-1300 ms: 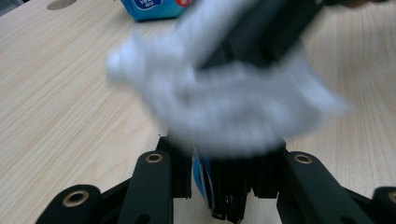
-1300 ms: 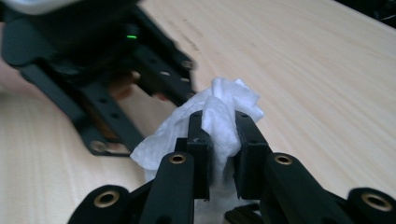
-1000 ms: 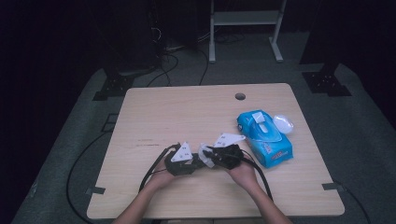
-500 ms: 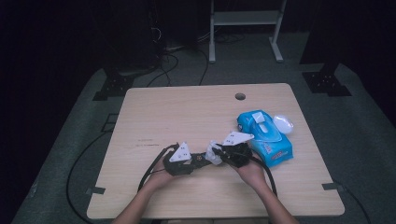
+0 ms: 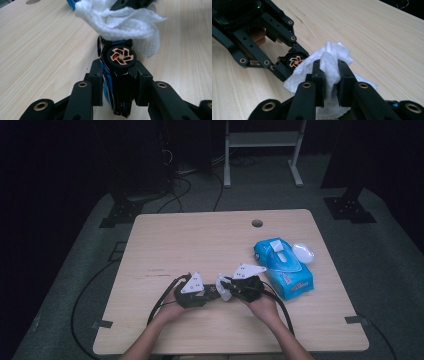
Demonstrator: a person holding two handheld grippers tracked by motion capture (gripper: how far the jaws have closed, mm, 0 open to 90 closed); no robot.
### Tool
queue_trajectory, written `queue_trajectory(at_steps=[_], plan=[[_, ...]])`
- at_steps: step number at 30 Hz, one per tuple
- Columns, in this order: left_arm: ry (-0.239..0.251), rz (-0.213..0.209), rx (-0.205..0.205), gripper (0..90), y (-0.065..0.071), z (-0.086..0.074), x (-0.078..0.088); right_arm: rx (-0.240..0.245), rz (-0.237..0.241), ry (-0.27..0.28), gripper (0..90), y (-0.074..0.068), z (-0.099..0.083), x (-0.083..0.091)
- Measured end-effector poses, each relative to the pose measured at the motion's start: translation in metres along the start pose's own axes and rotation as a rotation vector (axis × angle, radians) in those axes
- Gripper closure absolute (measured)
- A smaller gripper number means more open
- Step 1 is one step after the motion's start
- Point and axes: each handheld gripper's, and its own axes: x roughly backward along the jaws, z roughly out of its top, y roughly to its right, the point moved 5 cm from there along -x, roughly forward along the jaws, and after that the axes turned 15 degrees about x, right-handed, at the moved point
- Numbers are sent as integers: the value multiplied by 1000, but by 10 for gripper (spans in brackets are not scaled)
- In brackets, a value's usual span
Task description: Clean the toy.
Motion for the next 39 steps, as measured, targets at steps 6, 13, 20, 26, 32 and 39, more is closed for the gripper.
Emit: queue_trajectory(at_steps=[6,13,20,26,32,39], plan=[[2,-2,7,663,-2,-1,1,-31,-73,-31,783,21,-17,17],[1,-1,3,663,-2,-1,1,-46,-106,-55,783,31,-25,24],[0,0,-4,662,-2,-1,1,-131,-150,-45,783,47,-36,36],[0,3,0,663,-2,-1,2,-78,-77,-14,782,31,-21,23],[3,1,2,663,-2,-1,1,-70,-111,-46,781,37,-30,26],[8,-3,6,663,-3,-1,1,-108,-125,-32,781,44,-31,33]])
